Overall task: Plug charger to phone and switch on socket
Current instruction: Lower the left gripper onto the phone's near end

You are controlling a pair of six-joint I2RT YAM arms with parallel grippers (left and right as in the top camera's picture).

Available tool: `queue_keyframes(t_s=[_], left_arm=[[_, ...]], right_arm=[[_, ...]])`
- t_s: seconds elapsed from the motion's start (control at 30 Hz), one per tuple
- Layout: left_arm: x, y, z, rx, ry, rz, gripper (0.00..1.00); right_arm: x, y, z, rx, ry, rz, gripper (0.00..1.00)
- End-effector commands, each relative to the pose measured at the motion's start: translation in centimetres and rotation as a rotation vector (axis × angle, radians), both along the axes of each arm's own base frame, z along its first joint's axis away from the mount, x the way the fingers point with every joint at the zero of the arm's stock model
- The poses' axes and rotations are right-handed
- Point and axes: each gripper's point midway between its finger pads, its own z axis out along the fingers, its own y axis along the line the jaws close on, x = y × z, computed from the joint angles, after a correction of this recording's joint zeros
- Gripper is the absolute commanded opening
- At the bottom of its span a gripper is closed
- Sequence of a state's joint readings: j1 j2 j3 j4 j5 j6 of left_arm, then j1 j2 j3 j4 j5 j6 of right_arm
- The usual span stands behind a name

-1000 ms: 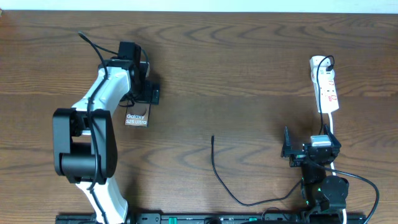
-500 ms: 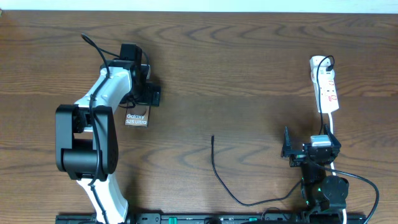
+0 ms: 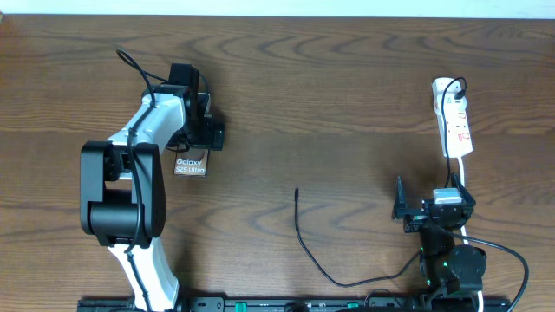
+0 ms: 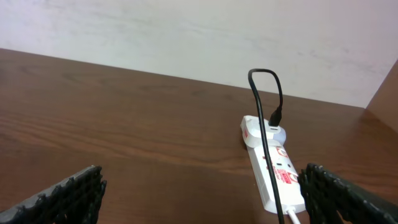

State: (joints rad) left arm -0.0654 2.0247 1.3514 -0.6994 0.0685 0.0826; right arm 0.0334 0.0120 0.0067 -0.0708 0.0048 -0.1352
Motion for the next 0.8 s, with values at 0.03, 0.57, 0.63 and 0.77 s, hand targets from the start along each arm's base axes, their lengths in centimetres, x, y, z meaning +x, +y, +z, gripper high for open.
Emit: queue_keyframes(t_s=[0.03, 0.57, 0.63, 0.77], left_arm=[[-0.6, 0.2, -0.6, 0.001, 0.026, 0.001, 0.98], [-0.4, 1.2, -0.6, 0.011, 0.022, 0.024, 0.98], [-0.5, 1.4, -0.6, 0.011, 0.024, 0.030, 0.98], [-0.6, 1.5, -0.6, 0.010, 0.029, 0.031, 0.98]], right_arm=[[0.0, 0.0, 0.0, -0.001, -0.001, -0.005, 0.99], [0.0, 0.0, 0.0, -0.001, -0.001, -0.005, 0.99], [0.0, 0.0, 0.0, -0.001, -0.001, -0.005, 0.99], [0.0, 0.0, 0.0, -0.001, -0.001, -0.005, 0.99]])
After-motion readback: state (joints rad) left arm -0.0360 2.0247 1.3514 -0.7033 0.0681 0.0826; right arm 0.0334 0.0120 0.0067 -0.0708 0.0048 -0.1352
